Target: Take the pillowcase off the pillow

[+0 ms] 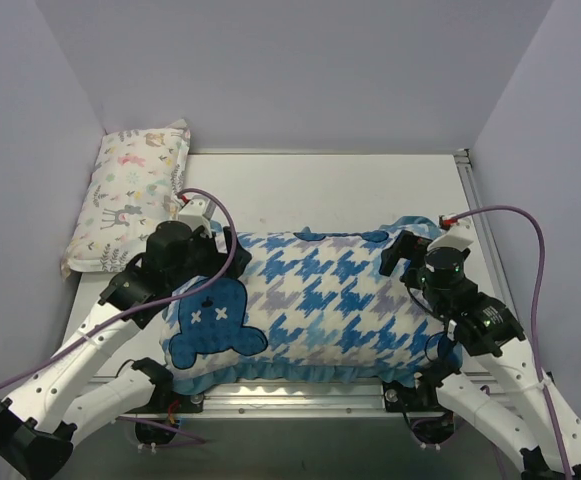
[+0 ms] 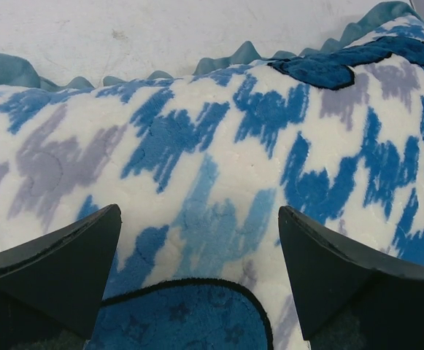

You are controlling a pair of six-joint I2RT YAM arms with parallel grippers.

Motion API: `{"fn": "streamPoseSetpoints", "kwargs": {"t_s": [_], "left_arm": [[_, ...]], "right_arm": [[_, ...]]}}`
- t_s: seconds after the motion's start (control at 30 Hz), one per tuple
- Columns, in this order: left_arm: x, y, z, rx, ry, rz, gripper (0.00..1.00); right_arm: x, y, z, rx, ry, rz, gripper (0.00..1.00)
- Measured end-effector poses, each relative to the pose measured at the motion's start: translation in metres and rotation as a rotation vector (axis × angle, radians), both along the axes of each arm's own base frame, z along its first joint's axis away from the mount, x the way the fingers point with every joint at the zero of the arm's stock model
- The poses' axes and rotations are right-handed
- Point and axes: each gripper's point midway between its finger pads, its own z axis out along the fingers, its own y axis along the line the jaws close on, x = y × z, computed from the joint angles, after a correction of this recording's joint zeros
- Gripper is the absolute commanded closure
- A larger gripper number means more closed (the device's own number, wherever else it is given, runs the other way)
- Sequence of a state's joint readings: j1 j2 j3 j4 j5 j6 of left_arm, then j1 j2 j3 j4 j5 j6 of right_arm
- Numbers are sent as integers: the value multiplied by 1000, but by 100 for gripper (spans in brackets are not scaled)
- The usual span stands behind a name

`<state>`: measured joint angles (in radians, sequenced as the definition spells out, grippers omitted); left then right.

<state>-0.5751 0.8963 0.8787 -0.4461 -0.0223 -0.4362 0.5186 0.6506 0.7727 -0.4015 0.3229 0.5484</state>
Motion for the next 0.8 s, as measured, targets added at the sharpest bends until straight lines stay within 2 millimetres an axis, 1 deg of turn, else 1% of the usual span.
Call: {"fn": "streamPoseSetpoints", "kwargs": {"t_s": [0.1, 0.23, 0.37, 0.47, 0.57, 0.7, 0.8], "left_arm": [[-2, -2, 8, -6, -4, -17, 3], [-9, -5, 14, -21, -4, -55, 3], [-22, -10, 13, -24, 12, -108, 3], [-35, -23, 14, -45, 28, -165, 3], [-59, -47, 13, -38, 38, -254, 3], [-100, -78, 13, -14, 36, -381, 3], [-125, -87, 6, 26, 36, -411, 2]], "right_arm": [[0, 4, 15, -17, 7, 33, 0], [-5, 19, 32, -26, 13, 144, 0], [-23, 35, 34, -44, 40, 269, 0], [-38, 42, 31, -63, 70, 337, 0], [-56, 59, 32, -74, 81, 439, 0], [-87, 87, 21, -169, 89, 593, 0], [-102, 100, 7, -291, 96, 643, 0]]}}
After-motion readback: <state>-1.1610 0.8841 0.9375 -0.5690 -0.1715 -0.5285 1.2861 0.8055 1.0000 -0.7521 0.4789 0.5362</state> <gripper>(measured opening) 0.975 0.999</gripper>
